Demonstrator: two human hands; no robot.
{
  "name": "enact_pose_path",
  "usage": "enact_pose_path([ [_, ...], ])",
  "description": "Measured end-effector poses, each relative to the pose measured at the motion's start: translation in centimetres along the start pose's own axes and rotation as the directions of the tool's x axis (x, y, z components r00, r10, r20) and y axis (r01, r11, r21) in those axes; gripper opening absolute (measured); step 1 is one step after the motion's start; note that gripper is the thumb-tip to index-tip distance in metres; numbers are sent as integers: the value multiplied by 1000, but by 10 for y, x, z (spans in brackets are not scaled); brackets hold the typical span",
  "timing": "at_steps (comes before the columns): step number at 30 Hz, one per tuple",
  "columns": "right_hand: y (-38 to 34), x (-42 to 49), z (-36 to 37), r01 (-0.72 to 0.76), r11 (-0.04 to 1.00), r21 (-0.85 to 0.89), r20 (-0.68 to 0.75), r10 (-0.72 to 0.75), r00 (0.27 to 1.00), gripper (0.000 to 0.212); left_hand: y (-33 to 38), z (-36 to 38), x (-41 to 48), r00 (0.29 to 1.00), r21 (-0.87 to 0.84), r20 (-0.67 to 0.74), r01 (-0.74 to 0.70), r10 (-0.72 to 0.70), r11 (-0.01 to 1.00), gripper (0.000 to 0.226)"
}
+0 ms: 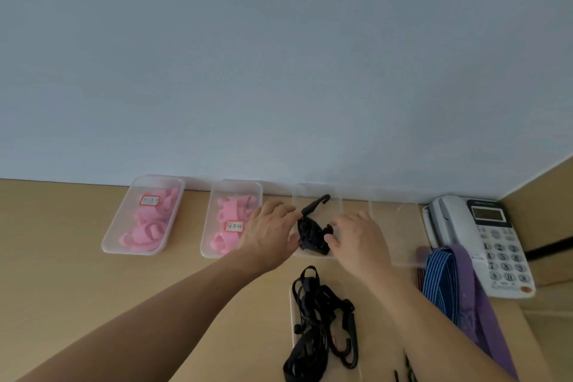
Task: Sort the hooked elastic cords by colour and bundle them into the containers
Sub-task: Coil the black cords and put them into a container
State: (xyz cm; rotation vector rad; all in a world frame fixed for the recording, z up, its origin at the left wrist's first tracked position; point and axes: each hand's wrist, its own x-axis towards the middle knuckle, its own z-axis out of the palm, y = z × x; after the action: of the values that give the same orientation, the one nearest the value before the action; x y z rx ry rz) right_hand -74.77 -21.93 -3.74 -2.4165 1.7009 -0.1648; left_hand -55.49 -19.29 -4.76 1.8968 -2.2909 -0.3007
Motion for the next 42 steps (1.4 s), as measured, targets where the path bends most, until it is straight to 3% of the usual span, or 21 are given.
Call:
enact_pose_path([
  [4, -3, 10, 7, 38, 998, -47, 128, -31, 991, 36, -1, 0, 6, 998, 23, 60, 22, -23, 999, 49],
  [11, 2, 30, 23, 171, 977, -125, 216, -141, 966, 39, 8, 8, 22, 996, 22, 75, 49, -50, 999, 49],
  [17, 7, 44, 26, 266, 954, -140, 150, -246, 958, 31, 5, 15, 39, 996, -74, 84, 35, -29, 997, 48],
  [25, 18, 72, 27, 358, 908, -216, 113, -341, 933, 15, -1, 26, 40, 1000, -115, -11, -16, 15, 993, 55],
  [30, 23, 80, 30, 353, 908, -224, 169, -321, 932, 28, 1, 27, 39, 997, -96, -72, -27, 20, 995, 55],
  [33, 19, 84, 27, 331, 910, -251, 120, -310, 943, 23, -1, 27, 40, 997, -85, -72, -31, 25, 996, 63],
  [37, 18, 86, 33, 252, 939, -235, 12, -256, 967, 46, -5, 29, 39, 998, -89, -49, -35, 30, 995, 72],
  [42, 19, 87, 41, 229, 945, -234, -55, -248, 967, 47, -5, 32, 38, 998, -89, -33, -48, 45, 995, 72],
])
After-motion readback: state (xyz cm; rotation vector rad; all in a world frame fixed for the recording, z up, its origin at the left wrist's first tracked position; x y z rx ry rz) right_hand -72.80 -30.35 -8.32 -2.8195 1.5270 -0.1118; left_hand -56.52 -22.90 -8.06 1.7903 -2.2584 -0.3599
